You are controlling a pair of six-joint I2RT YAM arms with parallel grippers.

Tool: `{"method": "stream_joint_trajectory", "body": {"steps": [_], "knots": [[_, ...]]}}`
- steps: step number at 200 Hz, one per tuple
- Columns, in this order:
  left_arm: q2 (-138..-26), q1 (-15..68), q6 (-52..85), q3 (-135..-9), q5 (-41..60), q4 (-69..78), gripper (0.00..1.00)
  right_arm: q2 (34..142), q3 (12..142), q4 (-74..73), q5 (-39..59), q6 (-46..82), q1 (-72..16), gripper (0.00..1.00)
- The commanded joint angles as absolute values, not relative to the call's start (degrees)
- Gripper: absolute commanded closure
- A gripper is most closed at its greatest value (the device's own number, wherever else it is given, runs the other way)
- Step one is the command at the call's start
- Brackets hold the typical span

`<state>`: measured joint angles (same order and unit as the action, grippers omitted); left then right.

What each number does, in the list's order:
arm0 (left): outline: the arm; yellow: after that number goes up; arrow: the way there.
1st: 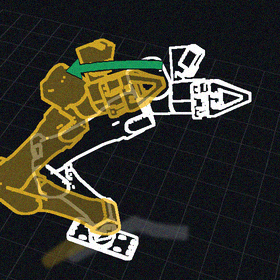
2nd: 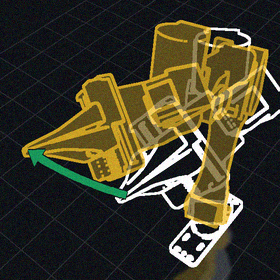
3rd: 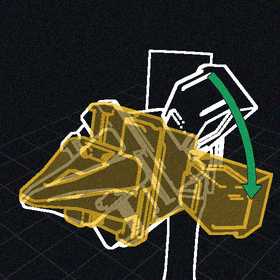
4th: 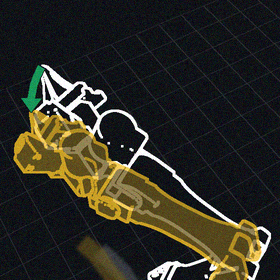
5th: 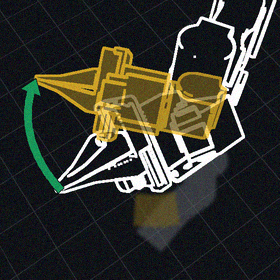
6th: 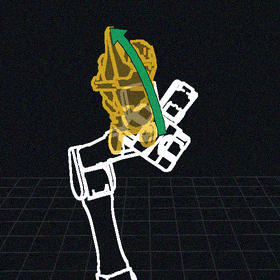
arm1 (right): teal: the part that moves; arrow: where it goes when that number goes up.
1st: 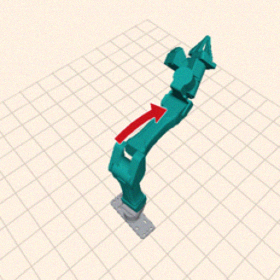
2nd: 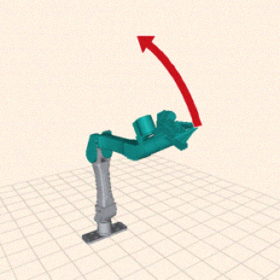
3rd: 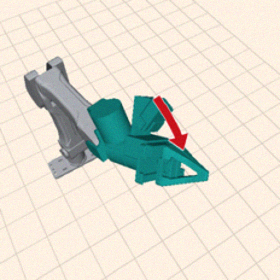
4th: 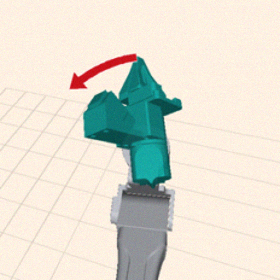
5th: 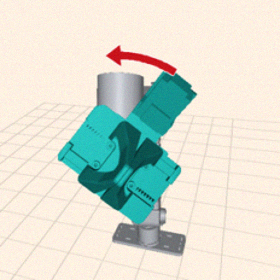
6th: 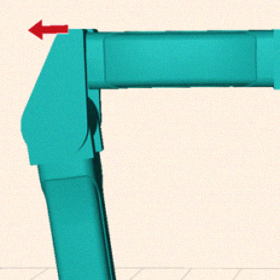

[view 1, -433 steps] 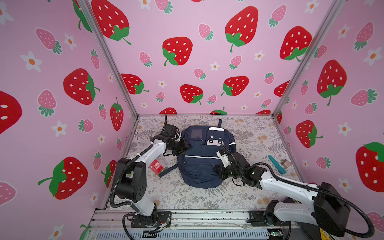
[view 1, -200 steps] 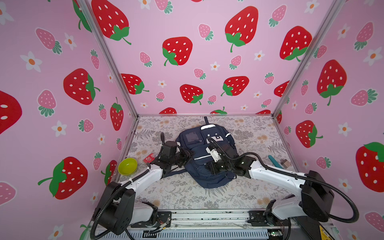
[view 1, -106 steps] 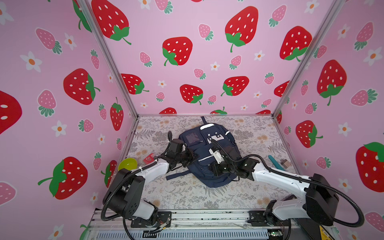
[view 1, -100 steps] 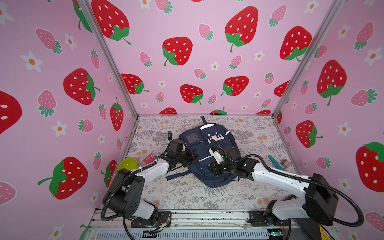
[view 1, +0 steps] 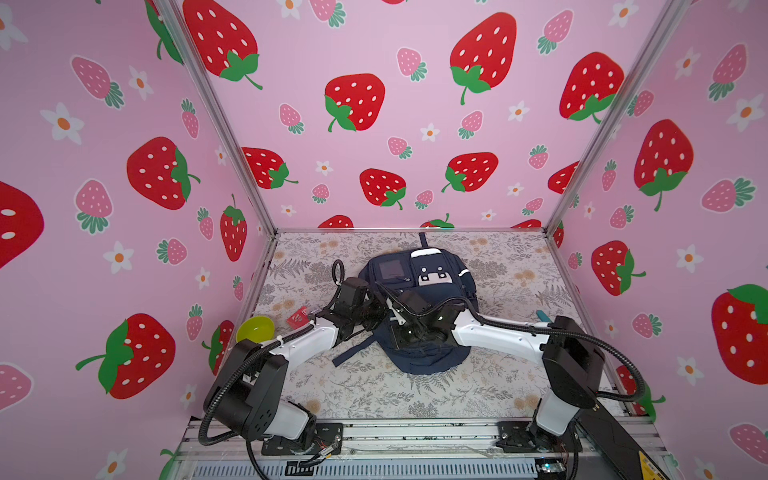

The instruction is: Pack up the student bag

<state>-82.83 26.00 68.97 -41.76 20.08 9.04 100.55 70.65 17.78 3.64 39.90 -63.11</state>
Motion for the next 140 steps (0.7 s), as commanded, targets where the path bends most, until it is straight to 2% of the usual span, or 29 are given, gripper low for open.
{"method": "stream_joint_trajectory", "body": {"steps": [1,11,21,34,43,50,78,83,91,99,109,116,140], "knots": [[-79.1,28.4,68.7,-41.3,30.6,9.6,1.00,99.5,72.0,7.8,0.1,41.5,-63.3,0.79],[-78.3,26.9,67.4,-40.8,30.9,8.0,1.00,97.1,69.8,6.6,-0.2,41.7,-63.3,0.66],[-77.8,24.8,65.7,-40.7,31.4,6.4,1.00,94.5,67.6,5.9,-0.2,41.4,-63.4,0.61],[-77.1,21.8,63.8,-40.9,32.1,3.9,0.82,91.0,64.6,6.3,-1.2,41.4,-63.7,0.55],[-76.7,19.7,62.2,-41.5,33.0,2.1,0.70,88.6,62.5,6.8,-1.8,41.5,-63.9,0.53],[-76.6,18.4,60.3,-42.6,33.7,-0.1,0.65,86.7,61.0,7.4,-1.9,41.5,-64.1,0.53],[-76.3,14.9,50.6,-48.4,35.4,-10.4,0.54,81.3,57.6,11.5,-4.8,40.8,-65.9,0.51],[-75.9,14.6,49.0,-49.2,35.2,-12.0,0.52,80.6,57.2,12.1,-5.4,40.7,-66.3,0.40],[-75.3,14.2,46.6,-50.4,34.5,-14.7,0.50,79.7,57.0,13.4,-6.2,40.5,-66.8,0.15],[-74.6,14.0,44.3,-51.4,33.4,-17.0,0.48,78.9,56.7,14.4,-7.5,40.1,-67.4,0.00],[-73.6,13.8,41.6,-52.6,31.7,-19.5,0.46,77.6,56.1,15.3,-9.6,39.7,-68.2,0.00],[-72.9,13.5,39.9,-53.3,30.3,-21.6,0.40,76.6,55.4,15.4,-11.2,39.5,-68.7,0.00],[-69.7,12.2,34.4,-55.0,25.0,-28.5,0.36,73.9,54.9,18.5,-17.6,42.8,-69.2,0.00]]}}
